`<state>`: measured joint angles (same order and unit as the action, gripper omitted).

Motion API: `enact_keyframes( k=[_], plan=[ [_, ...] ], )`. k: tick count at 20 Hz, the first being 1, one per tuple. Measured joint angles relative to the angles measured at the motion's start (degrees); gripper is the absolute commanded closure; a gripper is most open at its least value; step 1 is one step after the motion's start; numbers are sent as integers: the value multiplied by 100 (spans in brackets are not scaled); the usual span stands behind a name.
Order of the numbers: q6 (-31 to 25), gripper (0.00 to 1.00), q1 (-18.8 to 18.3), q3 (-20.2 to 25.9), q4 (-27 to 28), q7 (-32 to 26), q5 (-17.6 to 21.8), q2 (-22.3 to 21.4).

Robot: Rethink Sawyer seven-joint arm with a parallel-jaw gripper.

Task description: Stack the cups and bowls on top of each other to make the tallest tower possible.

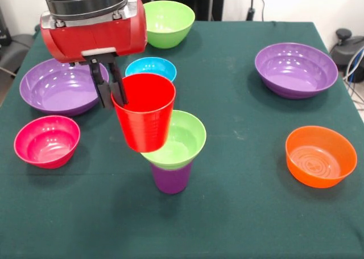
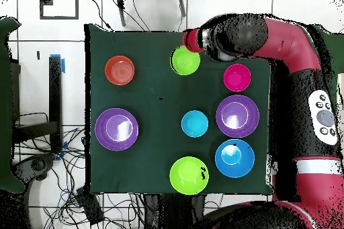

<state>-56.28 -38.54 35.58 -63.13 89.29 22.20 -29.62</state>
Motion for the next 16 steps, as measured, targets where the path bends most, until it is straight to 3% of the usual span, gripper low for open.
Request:
enact_keyframes(
  k=[16],
  plan=[
    [210,100,-27,1,-869,0,34,-177]
  ],
)
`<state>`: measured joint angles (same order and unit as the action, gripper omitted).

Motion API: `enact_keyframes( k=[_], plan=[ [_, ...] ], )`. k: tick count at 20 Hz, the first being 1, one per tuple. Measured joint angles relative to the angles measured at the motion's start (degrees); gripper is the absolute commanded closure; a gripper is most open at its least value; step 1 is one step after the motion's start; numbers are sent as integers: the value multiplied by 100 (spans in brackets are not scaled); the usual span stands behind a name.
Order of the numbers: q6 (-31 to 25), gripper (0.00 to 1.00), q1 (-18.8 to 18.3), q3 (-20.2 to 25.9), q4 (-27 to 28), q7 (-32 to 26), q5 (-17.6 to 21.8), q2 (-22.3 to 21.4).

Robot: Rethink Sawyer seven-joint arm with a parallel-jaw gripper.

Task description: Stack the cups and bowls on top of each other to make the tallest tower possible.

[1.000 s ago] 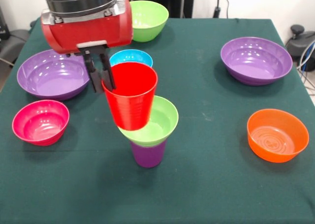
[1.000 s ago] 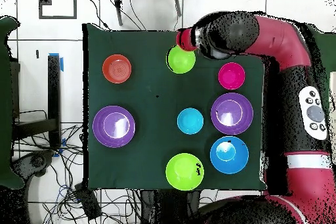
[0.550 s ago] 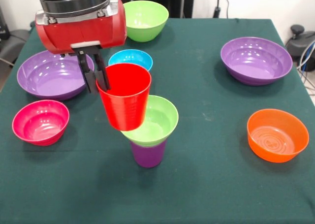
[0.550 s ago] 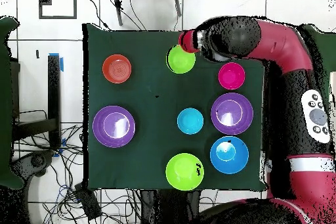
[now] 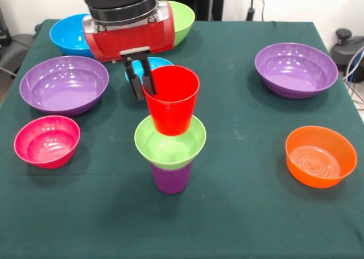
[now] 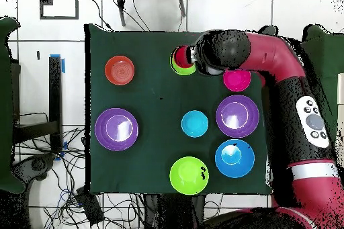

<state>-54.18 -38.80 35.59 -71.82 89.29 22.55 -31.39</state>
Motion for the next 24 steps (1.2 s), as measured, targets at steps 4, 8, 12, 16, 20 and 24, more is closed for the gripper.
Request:
enact_keyframes(
  k=[4,8,12,16,20,24],
  plan=[
    [34,100,-1,0,-166,0,2,-45],
    [76,100,-2,1,-230,0,20,-47],
    [133,100,-7,2,-235,0,39,-48],
    [161,100,-9,5,-235,0,55,-48],
    [170,100,-9,11,-235,0,70,-45],
    [169,100,-9,11,-235,0,86,-41]
  ],
)
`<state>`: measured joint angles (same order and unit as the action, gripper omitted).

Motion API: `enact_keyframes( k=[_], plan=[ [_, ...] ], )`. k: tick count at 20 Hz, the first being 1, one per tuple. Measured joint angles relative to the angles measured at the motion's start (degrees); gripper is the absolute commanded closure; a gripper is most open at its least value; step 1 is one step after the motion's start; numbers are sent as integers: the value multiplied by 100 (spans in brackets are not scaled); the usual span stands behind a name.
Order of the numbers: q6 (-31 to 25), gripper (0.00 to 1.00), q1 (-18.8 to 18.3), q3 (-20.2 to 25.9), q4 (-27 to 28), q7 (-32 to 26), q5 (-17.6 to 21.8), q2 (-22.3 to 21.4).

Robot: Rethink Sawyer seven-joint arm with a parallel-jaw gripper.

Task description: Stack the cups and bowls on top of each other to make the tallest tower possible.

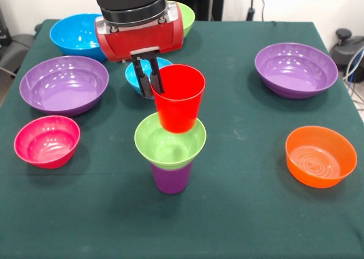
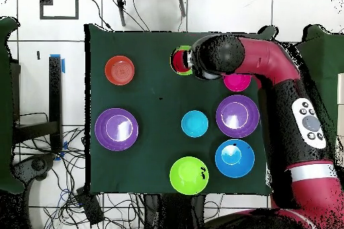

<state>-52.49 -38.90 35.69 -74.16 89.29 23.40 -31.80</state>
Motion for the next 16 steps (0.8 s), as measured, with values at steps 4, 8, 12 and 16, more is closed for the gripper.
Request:
enact_keyframes(
  k=[4,8,12,16],
  plan=[
    [0,100,0,1,1,0,14,12],
    [1,100,0,3,2,0,30,36],
    [0,100,0,3,2,0,46,72],
    [1,100,0,7,11,0,65,88]
  ],
)
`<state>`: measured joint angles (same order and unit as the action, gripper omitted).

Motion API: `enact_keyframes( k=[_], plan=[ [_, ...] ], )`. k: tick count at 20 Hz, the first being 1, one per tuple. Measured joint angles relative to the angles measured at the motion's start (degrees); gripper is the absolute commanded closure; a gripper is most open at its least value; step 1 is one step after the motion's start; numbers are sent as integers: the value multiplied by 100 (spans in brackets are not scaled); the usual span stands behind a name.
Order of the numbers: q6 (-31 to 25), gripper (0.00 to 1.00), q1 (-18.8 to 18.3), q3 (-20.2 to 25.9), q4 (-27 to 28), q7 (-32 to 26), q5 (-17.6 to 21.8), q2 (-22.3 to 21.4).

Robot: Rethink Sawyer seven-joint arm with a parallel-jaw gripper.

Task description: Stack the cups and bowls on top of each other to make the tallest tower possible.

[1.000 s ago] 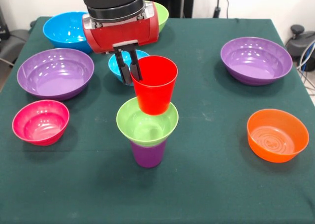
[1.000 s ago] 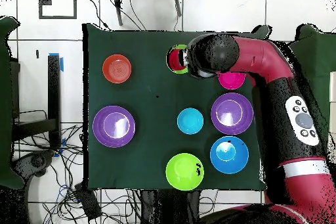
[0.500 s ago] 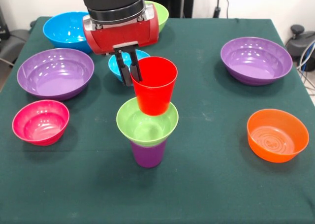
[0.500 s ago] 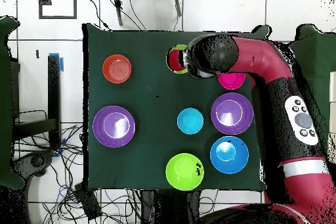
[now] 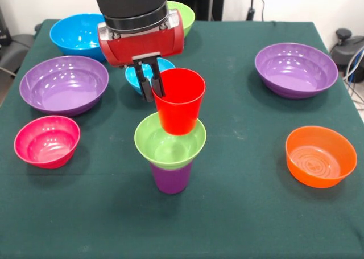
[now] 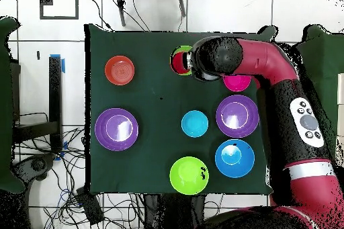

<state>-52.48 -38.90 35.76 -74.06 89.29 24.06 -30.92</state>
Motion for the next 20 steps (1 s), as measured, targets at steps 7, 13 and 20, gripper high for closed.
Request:
enact_keyframes(
  k=[7,13,20],
  plan=[
    [-1,100,1,16,100,0,11,31],
    [-1,100,5,31,278,0,19,164],
    [-1,100,21,50,546,0,33,377]
  ],
)
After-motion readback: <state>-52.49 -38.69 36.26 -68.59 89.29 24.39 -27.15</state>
